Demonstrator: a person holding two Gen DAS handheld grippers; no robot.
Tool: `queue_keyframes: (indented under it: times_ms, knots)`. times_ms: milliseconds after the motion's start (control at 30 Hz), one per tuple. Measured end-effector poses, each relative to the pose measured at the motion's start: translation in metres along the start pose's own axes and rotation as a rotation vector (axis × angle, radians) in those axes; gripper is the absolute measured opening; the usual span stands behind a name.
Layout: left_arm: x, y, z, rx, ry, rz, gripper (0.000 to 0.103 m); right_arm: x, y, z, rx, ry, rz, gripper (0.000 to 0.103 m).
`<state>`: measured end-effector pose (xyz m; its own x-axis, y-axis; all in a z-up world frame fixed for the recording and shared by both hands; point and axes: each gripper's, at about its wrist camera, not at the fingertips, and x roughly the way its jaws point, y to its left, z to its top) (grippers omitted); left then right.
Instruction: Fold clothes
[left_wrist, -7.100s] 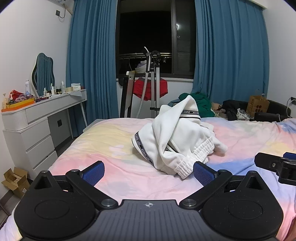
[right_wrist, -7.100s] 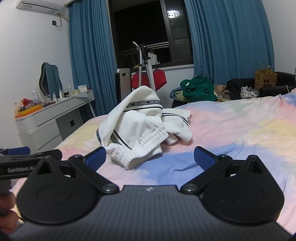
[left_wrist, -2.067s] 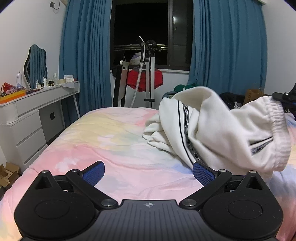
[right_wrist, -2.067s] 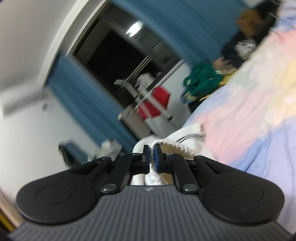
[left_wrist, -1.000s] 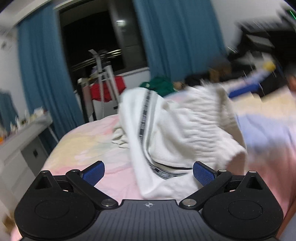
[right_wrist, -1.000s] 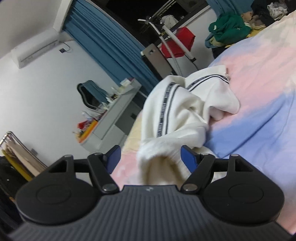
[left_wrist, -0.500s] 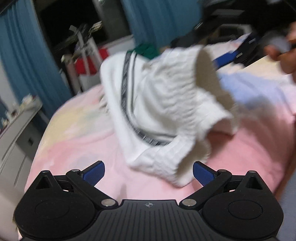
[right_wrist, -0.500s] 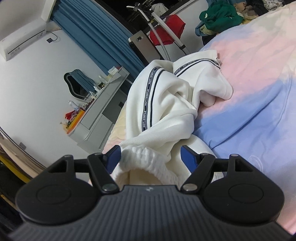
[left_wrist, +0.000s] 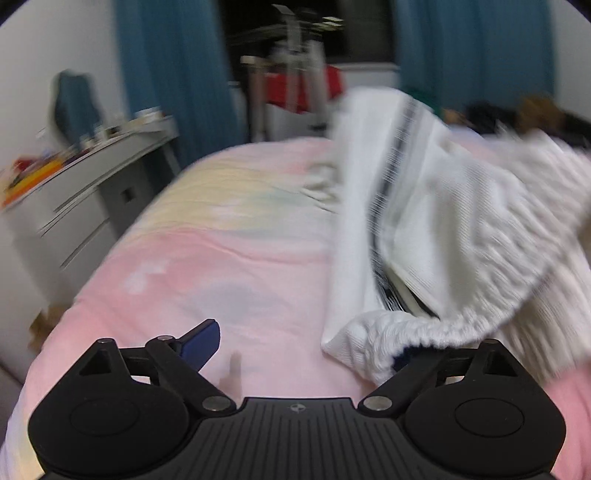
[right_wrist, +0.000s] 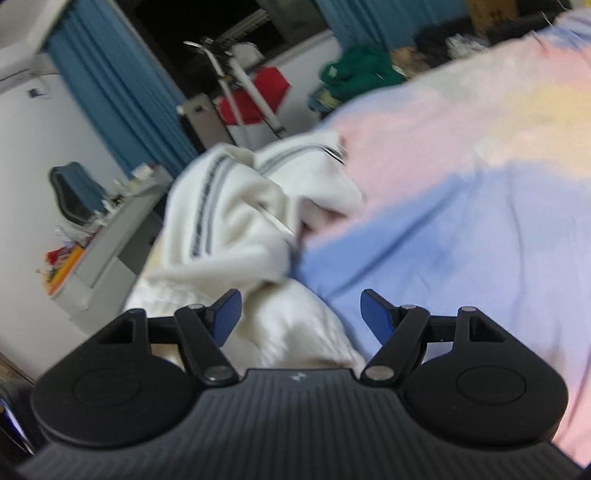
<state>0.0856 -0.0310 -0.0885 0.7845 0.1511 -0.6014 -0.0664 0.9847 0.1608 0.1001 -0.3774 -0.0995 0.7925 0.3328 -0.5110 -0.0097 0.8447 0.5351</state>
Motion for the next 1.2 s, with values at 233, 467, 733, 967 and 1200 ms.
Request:
queue_keyframes:
  times_ms: [233, 467, 733, 967, 1200]
  knots:
    - [-0.009, 0.044, 0.052, -0.006, -0.096, 0.145, 0.090, -0.007, -0.002, -0.008, 0.011, -0.008, 0.025, 0.074]
    - [0.013, 0.056, 0.101, 0.120, -0.168, 0.152, 0.091, -0.002, 0.005, -0.012, -0.013, 0.005, 0.074, 0.074]
    - [0.082, 0.081, 0.082, 0.085, -0.083, 0.095, 0.090, 0.021, 0.036, -0.024, -0.159, 0.102, 0.174, 0.074]
    - [0.084, 0.082, 0.079, 0.127, -0.089, 0.063, 0.090, 0.029, 0.065, -0.044, -0.344, 0.171, 0.211, 0.074]
    - [0.071, 0.079, 0.064, 0.162, -0.061, 0.024, 0.093, 0.038, 0.054, -0.048, -0.349, 0.183, -0.005, 0.074]
